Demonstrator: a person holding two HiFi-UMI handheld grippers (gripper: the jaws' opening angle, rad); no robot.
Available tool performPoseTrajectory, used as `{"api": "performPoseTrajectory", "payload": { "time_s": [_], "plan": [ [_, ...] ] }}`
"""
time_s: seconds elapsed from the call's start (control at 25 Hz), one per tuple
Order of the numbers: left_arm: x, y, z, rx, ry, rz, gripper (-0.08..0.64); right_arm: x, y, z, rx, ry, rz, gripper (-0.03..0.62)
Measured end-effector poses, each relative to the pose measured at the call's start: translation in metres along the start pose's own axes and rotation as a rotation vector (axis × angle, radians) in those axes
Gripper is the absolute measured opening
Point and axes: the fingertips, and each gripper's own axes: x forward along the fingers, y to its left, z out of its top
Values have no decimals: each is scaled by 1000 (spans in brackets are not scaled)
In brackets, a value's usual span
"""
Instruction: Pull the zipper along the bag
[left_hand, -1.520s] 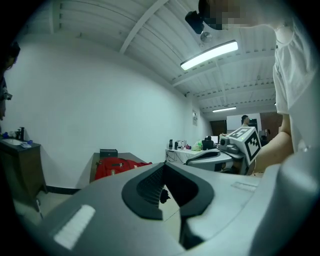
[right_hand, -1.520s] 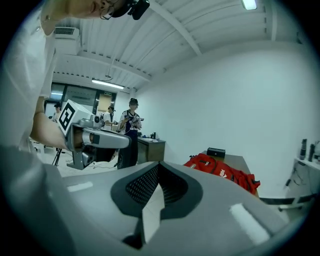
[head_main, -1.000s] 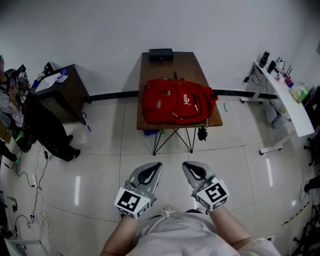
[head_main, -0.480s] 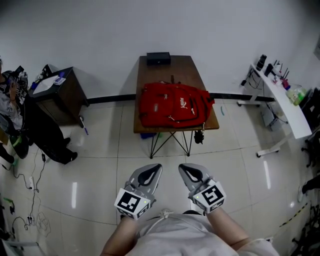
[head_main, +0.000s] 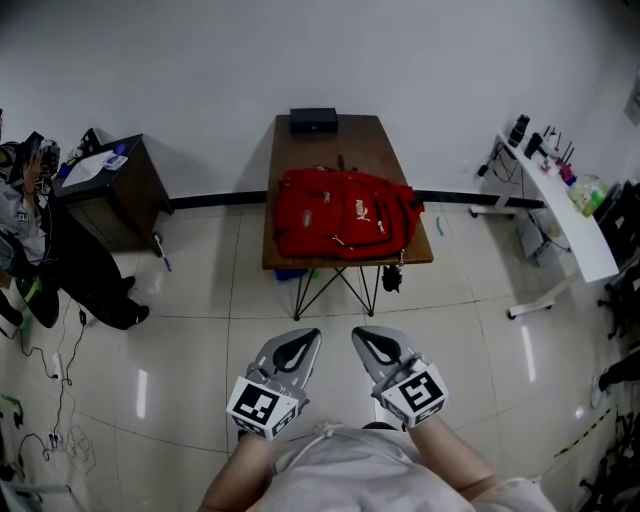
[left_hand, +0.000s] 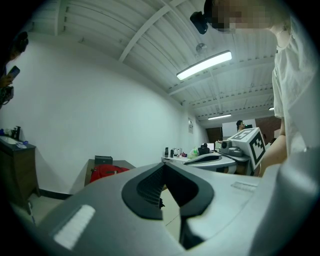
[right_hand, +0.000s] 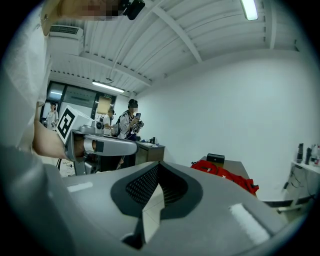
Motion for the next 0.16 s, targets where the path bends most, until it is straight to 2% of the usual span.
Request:
{"api": "performPoseTrajectory", "payload": {
  "time_s": [0.16],
  "plan": [
    [4, -3, -1, 3, 1, -8, 8, -1, -4, -2, 1, 5, -9, 8]
  ]
}}
